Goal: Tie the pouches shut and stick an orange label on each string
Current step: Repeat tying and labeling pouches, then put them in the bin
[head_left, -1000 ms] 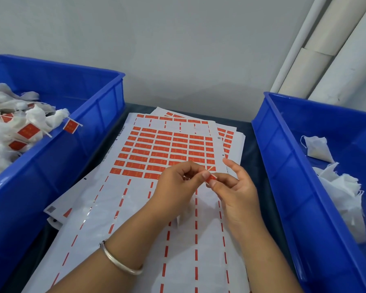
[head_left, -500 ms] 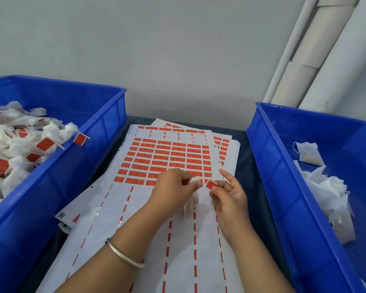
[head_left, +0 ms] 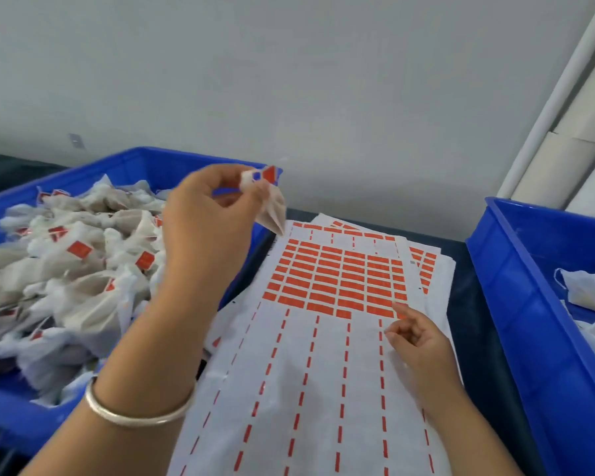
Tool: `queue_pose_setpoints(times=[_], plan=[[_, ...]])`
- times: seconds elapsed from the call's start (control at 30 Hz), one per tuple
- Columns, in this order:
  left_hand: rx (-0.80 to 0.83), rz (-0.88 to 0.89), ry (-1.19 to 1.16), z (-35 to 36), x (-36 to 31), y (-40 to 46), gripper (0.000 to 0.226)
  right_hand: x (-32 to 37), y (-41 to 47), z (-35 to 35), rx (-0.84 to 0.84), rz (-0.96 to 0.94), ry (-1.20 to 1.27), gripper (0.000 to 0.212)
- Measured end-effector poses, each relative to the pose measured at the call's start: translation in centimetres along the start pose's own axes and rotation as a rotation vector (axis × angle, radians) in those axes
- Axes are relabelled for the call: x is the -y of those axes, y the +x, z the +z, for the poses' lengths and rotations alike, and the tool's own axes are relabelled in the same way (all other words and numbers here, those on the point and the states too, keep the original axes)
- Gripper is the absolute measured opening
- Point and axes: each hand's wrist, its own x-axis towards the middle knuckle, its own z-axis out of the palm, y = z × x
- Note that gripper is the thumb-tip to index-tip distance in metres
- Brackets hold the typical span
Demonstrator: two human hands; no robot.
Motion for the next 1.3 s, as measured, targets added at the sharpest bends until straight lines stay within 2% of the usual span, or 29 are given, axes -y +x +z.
queue_pose_setpoints(times=[0.13, 0.23, 0.4, 0.47, 0.53, 0.6, 0.7, 0.83, 0.9, 0.97, 1.07, 1.13, 1.2, 1.3], plan=[[-0.096, 0.067, 0.125, -5.6, 0.1, 2.4, 0.007, 0.1, -0.1, 0.0, -0.016, -0.015, -0.062, 0.016], [-0.101, 0.077, 0.233, -10.3, 0.9, 4.1, 0.005, 0.1, -0.1, 0.1, -0.027, -0.013, -0.144, 0.018], [0.019, -0.050, 0.484, -16.8, 2.6, 5.4, 0.010, 0.8, -0.3, 0.7, -0.010, -0.004, -0.297, 0.018], [0.002, -0.072, 0.643, -18.0, 3.4, 5.4, 0.015, 1.3, -0.7, 1.1, 0.012, -0.021, -0.400, 0.019], [-0.019, -0.107, 0.772, -18.6, 4.1, 5.2, 0.009, 1.7, -1.2, 1.6, 0.039, -0.033, -0.518, 0.019], [0.019, -0.139, 0.897, -18.9, 5.2, 5.1, 0.008, 2.1, -1.7, 2.1, 0.073, -0.057, -0.639, 0.019], [0.216, -0.241, 0.985, -18.6, 6.9, 5.0, 0.015, 2.9, -2.4, 2.7, 0.119, -0.104, -0.799, 0.018], [0.538, -0.351, 1.006, -17.8, 8.2, 4.2, 0.032, 4.4, -3.6, 3.5, 0.189, -0.115, -1.120, 0.023], [0.552, -0.341, 1.023, -17.7, 7.7, 3.9, 0.038, 5.2, -4.4, 3.8, 0.228, -0.104, -1.166, 0.030], [0.498, -0.271, 1.024, -16.9, 6.5, 3.5, 0.041, 6.1, -5.5, 3.6, 0.282, -0.099, -1.150, 0.035], [0.481, -0.149, 0.867, -14.5, 3.1, 1.8, 0.038, 8.0, -7.5, 1.1, 0.353, -0.213, -1.129, 0.035], [0.577, -0.055, 0.708, -12.1, 0.8, 0.0, 0.027, 10.3, -8.4, -0.8, 0.288, -0.268, -1.095, 0.026], [0.751, 0.003, 0.607, -8.9, -0.5, -1.9, 0.021, 12.3, -9.0, -3.6, 0.151, -0.310, -0.970, 0.032], [1.006, 0.037, 0.547, -2.8, 0.0, -4.7, 0.032, 13.6, -8.4, -9.1, -0.117, -0.291, -0.812, 0.038]])
